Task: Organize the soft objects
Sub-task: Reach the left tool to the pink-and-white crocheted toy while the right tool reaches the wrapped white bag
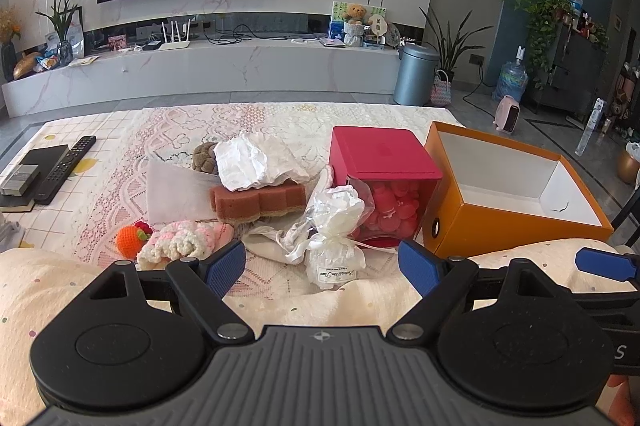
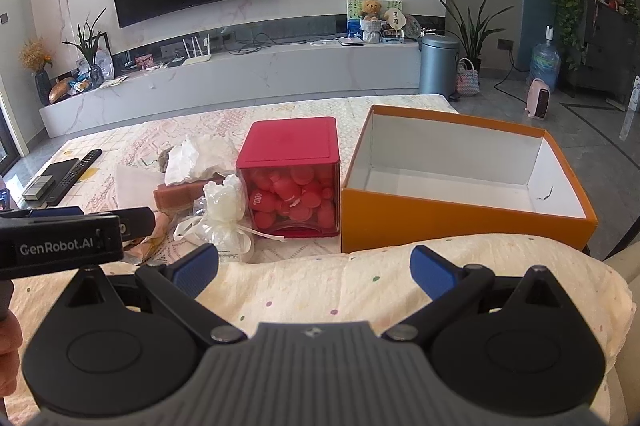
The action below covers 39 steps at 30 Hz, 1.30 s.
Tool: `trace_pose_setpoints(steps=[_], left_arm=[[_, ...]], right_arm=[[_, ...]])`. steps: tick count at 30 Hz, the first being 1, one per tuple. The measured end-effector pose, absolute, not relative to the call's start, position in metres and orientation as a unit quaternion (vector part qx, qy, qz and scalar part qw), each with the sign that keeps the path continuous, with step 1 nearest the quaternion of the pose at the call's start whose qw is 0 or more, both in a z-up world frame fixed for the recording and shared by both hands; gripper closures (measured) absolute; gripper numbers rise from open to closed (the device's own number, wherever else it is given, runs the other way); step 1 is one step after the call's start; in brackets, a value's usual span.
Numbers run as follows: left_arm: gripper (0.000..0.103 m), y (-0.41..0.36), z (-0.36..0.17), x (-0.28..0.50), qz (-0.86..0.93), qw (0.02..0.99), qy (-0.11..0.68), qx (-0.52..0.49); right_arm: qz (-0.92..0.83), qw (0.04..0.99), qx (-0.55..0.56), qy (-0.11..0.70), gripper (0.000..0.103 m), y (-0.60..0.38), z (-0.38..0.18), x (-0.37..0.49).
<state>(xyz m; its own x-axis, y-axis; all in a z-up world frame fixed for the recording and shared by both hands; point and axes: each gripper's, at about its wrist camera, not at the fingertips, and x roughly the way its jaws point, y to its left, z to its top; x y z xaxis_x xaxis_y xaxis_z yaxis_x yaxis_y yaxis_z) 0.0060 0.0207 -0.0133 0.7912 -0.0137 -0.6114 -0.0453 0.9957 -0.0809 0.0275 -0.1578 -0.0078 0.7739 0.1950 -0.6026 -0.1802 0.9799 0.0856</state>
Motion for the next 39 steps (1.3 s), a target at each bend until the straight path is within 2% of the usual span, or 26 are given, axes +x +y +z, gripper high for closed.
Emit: trace_pose_setpoints(steps=[6,11,16,17,21,22,24,28,32,34,36,38,39], left_arm=[[0.008,0.023,-0.015,0.005,0.011,0.947,0.319,-0.040],[0.020,0.033,-0.020,0.005,0.003,0.946,0.320,-0.044],[0.027,0.049,-0.029,0.009,-0.002,0.939,0.337,-0.069],[0.032,0.053,-0.031,0.009,-0.005,0.938,0.337,-0.076],[0.042,0.070,-0.041,0.013,-0.012,0.932,0.348,-0.099],[0.046,0.074,-0.044,0.015,-0.013,0.931,0.350,-0.102],[0.051,0.082,-0.048,0.017,-0.013,0.929,0.355,-0.107],[0.068,0.102,-0.059,0.023,-0.003,0.921,0.372,-0.116],[0.068,0.125,-0.069,0.026,0.008,0.914,0.385,-0.131],[0.068,0.134,-0.072,0.029,0.012,0.911,0.388,-0.139],[0.064,0.142,-0.074,0.033,0.012,0.909,0.392,-0.142],[0.047,0.146,-0.075,0.037,0.009,0.909,0.391,-0.141],[0.043,0.147,-0.075,0.039,0.010,0.911,0.389,-0.138]], right_arm=[[0.101,0.941,0.007,0.324,0.003,-0.156,-0.010,0.029],[0.106,0.940,-0.017,0.324,0.004,-0.147,-0.013,0.033],[0.129,0.932,-0.041,0.336,0.034,-0.130,-0.021,0.042],[0.132,0.930,-0.043,0.339,0.037,-0.126,-0.022,0.045],[0.146,0.924,-0.047,0.350,0.061,-0.114,-0.028,0.055],[0.148,0.922,-0.046,0.355,0.064,-0.111,-0.031,0.059],[0.150,0.918,-0.050,0.363,0.065,-0.104,-0.035,0.066],[0.169,0.906,-0.056,0.383,0.067,-0.088,-0.043,0.079],[0.185,0.897,-0.070,0.396,0.065,-0.068,-0.052,0.091],[0.192,0.893,-0.072,0.402,0.054,-0.060,-0.057,0.099],[0.195,0.890,-0.074,0.406,0.048,-0.052,-0.062,0.107],[0.194,0.887,-0.080,0.410,0.042,-0.045,-0.067,0.115],[0.193,0.887,-0.085,0.411,0.041,-0.041,-0.070,0.119]])
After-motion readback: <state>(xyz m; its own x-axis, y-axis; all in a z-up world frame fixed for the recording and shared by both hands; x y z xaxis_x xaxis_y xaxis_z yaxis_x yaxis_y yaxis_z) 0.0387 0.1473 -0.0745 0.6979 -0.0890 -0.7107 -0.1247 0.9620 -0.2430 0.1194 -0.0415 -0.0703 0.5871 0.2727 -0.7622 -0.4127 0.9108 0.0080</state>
